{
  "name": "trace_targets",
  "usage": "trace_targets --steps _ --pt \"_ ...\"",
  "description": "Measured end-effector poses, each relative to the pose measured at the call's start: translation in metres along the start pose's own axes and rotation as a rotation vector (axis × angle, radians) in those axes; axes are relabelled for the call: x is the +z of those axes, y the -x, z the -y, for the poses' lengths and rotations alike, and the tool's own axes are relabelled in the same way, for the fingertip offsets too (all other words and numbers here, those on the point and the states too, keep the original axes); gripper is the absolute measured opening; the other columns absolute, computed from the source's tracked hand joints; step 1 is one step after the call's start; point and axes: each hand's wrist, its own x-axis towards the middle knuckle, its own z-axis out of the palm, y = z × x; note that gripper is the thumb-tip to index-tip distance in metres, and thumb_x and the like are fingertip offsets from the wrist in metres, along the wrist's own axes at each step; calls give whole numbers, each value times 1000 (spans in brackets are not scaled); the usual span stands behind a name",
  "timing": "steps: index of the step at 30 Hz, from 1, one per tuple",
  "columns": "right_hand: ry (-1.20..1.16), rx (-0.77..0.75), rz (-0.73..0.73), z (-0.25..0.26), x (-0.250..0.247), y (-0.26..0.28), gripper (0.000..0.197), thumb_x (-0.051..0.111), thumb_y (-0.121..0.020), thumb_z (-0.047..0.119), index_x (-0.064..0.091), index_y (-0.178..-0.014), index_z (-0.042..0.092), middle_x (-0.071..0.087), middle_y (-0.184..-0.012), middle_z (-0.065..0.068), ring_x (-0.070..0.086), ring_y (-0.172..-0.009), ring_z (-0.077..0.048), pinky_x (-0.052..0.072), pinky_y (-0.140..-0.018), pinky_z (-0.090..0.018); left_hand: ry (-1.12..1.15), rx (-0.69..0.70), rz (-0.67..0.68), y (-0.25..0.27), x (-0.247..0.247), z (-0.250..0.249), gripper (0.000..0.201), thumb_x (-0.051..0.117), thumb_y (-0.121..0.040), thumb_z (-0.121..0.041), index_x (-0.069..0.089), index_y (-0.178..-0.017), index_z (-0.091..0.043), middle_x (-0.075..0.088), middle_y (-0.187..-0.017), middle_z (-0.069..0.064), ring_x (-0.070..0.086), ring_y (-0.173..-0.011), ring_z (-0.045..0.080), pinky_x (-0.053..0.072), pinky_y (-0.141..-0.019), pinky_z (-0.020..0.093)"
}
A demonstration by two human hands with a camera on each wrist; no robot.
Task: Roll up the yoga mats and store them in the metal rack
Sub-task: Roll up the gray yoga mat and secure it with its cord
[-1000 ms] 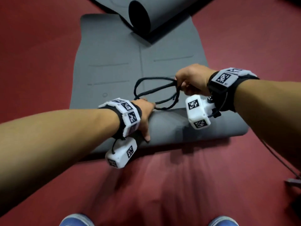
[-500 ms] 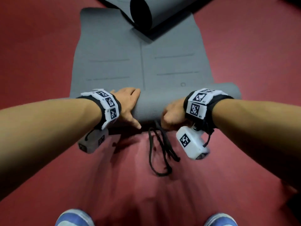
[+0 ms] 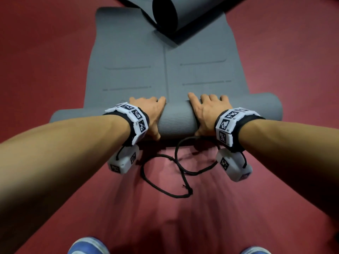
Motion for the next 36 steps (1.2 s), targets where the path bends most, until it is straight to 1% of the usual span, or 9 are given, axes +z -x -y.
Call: trace_targets --steps 2,5,11,15,18,23,27,29,36 --pt "29 -54 -18 -5 -7 -2 88 76 -58 66 38 -122 19 58 -117 -8 56 -110 -32 41 -91 -46 5 2 24 0 -5 -1 92 85 -43 -61 37 -112 -23 62 -102 1 63 -92 31 51 -80 43" --pt "-27 -82 152 -5 -26 -5 76 80 -51 67 40 -96 21 58 -87 1 62 -88 -29 48 -75 -36 95 27 157 2 -15 1 91 90 -42 -54 43 -114 -26 64 -97 0 63 -93 29 53 -80 36" --pt "-438 -129 922 6 -8 4 72 96 -45 44 69 -108 19 76 -96 2 74 -89 -20 61 -80 -39 565 94 893 14 13 -1 63 90 -63 -3 62 -118 -14 74 -105 4 70 -102 25 58 -87 44" --pt "-605 -45 829 -5 2 8 81 94 -52 38 59 -123 20 70 -107 8 69 -97 -15 56 -84 -32 499 69 648 12 7 6 85 93 -60 -18 52 -134 -28 61 -117 -15 60 -111 13 51 -92 30" --pt "-605 -1 613 -18 -7 -5 83 90 -57 45 53 -131 36 59 -120 7 60 -111 -19 49 -99 -39 458 42 422 4 -7 22 89 90 -64 -30 45 -141 -34 48 -135 -9 48 -127 18 39 -101 30" --pt "-604 -3 158 -22 -28 -14 19 69 -84 37 68 -102 32 68 -102 1 63 -98 -21 49 -91 -31 378 -82 57 -7 -10 45 41 61 -90 -52 63 -121 -26 63 -128 4 57 -114 27 42 -98 33" --pt "-299 -163 201 12 -24 -9 101 66 -55 84 38 -140 37 50 -136 0 49 -125 -30 37 -104 -48 220 -160 -93 -16 5 32 38 36 -102 -47 62 -111 -20 64 -119 15 58 -110 38 47 -91 43" --pt "-136 -229 193 25 -15 -6 124 72 -45 83 21 -146 35 41 -141 -2 44 -126 -32 35 -103 -53 204 -169 -146 -19 3 25 40 34 -102 -49 60 -110 -19 63 -116 16 59 -106 41 45 -84 41" --pt "-311 -215 133 15 -14 -23 112 80 -49 68 30 -139 24 55 -129 -4 57 -113 -31 49 -93 -45 226 101 -201 -14 12 -3 75 29 -80 -77 53 -127 -24 64 -122 5 58 -113 30 42 -88 43"
